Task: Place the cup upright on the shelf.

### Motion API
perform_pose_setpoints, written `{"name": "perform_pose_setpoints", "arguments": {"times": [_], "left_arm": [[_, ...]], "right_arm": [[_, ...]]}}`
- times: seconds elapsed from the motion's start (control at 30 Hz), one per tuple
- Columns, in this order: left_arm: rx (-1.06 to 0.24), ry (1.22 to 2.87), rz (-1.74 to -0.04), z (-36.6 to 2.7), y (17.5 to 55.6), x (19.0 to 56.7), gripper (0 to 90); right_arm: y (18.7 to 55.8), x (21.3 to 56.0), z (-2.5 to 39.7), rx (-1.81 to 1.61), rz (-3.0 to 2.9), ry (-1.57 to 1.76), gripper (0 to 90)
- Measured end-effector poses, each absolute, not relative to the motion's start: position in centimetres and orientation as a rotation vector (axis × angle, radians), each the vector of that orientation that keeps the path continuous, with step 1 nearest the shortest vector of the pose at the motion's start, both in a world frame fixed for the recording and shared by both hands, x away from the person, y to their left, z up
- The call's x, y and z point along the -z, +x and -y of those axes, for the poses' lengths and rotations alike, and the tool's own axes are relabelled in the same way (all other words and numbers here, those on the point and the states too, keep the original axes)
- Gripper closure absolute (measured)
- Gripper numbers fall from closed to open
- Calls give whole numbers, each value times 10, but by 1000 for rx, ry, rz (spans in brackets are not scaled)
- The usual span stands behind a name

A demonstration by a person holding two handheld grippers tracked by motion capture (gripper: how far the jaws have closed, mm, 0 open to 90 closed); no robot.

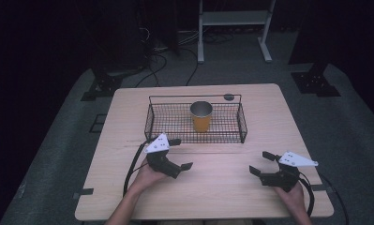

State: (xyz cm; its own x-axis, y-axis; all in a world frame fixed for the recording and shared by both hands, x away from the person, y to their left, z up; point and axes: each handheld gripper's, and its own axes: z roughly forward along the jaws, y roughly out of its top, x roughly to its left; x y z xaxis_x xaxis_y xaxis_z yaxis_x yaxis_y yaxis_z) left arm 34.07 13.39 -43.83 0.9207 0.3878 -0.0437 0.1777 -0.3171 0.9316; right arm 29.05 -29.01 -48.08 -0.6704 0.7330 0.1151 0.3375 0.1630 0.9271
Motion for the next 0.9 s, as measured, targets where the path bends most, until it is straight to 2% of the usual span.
{"name": "perform_pose_setpoints", "arguments": {"times": [0.9], "left_arm": [[-244, 1862, -447, -144, 300, 456, 0]], "right_arm": [[290, 481, 291, -1523, -2078, 1019, 134]]}}
